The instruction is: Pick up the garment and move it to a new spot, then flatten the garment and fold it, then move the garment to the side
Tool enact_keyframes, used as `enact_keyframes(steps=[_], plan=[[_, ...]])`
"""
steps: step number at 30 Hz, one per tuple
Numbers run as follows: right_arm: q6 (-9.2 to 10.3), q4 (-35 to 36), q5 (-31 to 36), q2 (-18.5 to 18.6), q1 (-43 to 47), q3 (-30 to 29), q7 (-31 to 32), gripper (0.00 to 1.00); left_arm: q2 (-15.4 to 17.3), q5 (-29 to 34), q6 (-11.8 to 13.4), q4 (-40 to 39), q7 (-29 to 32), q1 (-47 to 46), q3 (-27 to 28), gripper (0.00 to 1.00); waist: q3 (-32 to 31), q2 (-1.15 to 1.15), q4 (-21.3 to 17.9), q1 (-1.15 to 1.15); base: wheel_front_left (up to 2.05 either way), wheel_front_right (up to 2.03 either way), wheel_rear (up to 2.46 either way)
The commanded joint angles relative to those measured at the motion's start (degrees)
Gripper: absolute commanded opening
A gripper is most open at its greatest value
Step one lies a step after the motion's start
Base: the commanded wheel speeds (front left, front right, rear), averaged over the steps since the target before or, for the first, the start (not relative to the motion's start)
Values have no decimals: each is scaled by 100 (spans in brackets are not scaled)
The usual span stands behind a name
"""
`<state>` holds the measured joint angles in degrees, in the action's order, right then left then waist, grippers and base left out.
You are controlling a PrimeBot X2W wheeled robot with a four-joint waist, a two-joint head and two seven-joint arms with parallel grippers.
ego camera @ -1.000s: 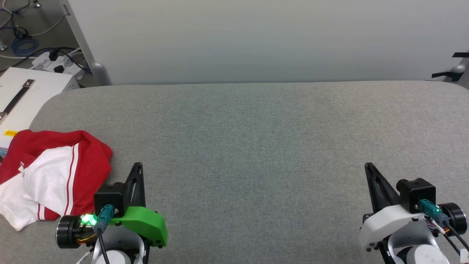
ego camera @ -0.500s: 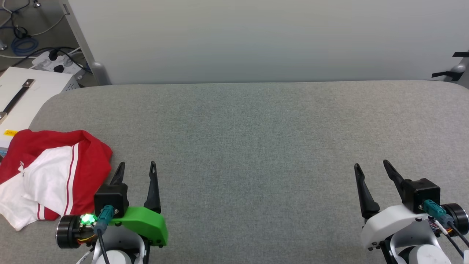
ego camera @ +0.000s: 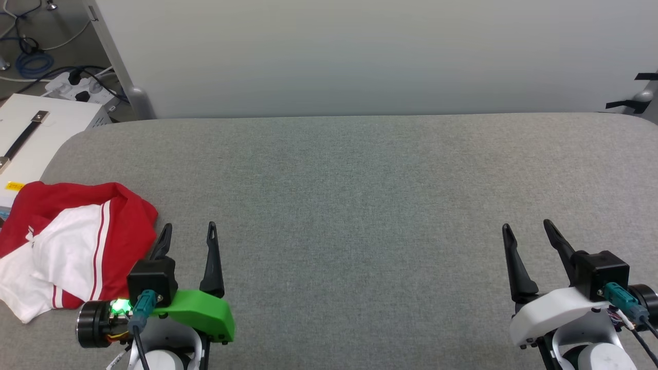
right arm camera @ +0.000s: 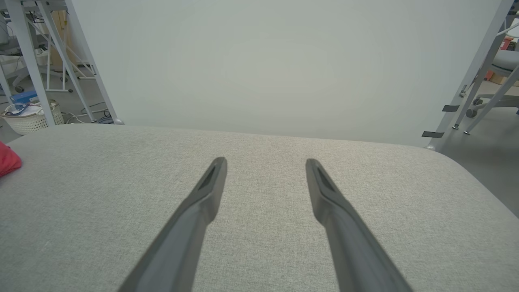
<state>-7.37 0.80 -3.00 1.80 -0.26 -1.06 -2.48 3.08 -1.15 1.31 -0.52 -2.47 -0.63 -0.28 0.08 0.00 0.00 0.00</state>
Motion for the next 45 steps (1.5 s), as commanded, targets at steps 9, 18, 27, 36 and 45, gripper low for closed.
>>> enact_keyframes(steps=[9, 18, 27, 36, 45], plan=[[-4, 155, -116, 7, 189, -7, -193, 100, -6, -44, 100, 5, -190, 157, -16, 100, -13, 0, 2, 0, 0, 0, 0], [-4, 196, -188, 10, 277, -31, -303, 100, -7, -108, 127, 16, -301, 207, -21, 100, -20, 0, 13, 0, 0, 0, 0], [-5, 251, -218, 12, 352, -21, -408, 100, -9, -114, 119, 37, -406, 257, -36, 100, -30, 0, 18, 0, 0, 0, 0], [-6, 324, -232, 14, 447, 20, -539, 100, -11, -113, 141, 76, -537, 326, -51, 100, -23, 0, 18, 0, 0, 0, 0], [-7, 366, -300, 16, 503, 5, -647, 100, -12, -129, 164, 99, -646, 355, -66, 100, -10, 0, 29, 0, 0, 0, 0]])
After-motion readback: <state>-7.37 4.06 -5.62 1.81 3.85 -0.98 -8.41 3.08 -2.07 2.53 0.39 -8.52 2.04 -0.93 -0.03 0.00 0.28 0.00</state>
